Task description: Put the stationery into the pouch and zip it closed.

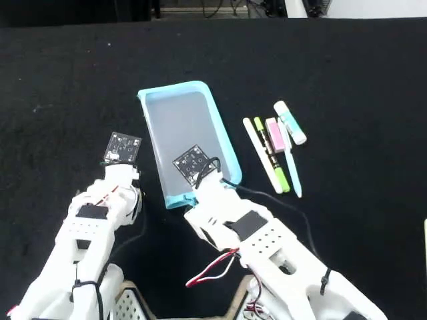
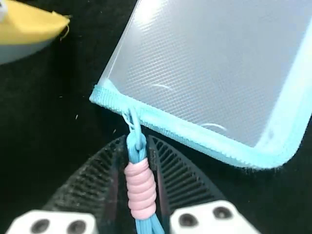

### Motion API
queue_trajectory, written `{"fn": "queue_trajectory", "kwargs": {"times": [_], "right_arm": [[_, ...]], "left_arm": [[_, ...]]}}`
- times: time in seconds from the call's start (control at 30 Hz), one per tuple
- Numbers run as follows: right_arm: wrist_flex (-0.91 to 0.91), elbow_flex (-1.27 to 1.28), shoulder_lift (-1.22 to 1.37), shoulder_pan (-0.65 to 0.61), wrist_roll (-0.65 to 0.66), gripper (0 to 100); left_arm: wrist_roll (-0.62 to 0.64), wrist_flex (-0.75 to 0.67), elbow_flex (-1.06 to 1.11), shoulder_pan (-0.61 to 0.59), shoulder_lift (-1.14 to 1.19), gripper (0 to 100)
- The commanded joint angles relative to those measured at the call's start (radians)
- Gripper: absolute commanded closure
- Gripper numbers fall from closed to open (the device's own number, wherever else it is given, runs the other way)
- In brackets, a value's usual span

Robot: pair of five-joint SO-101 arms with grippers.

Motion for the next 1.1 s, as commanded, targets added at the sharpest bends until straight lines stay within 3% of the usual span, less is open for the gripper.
{"fn": "queue_trajectory", "kwargs": {"times": [0.0,0.17,0.33,0.63,0.83,0.93,1.07], "right_arm": [[-0.021,-0.024,-0.036,0.014,0.012,98.7],[-0.012,-0.128,-0.030,0.009,0.032,98.7],[-0.021,-0.216,-0.030,-0.044,0.040,98.7],[-0.236,-0.156,-0.030,-0.098,0.046,98.7],[-0.242,-0.128,-0.030,-0.100,0.044,98.7],[-0.244,-0.124,-0.030,-0.098,0.043,98.7],[-0.241,-0.124,-0.030,-0.098,0.041,98.7]], "left_arm": [[0.011,-0.014,-0.030,-0.004,-0.031,86],[0.063,0.002,0.022,-0.028,-0.192,86],[0.106,0.152,0.042,-0.111,-0.443,86],[0.110,0.247,0.180,-0.041,-0.821,86],[0.107,0.450,0.070,0.015,-0.911,84],[0.109,0.476,0.064,0.015,-0.911,79],[0.107,0.482,0.065,0.025,-0.911,80]]}}
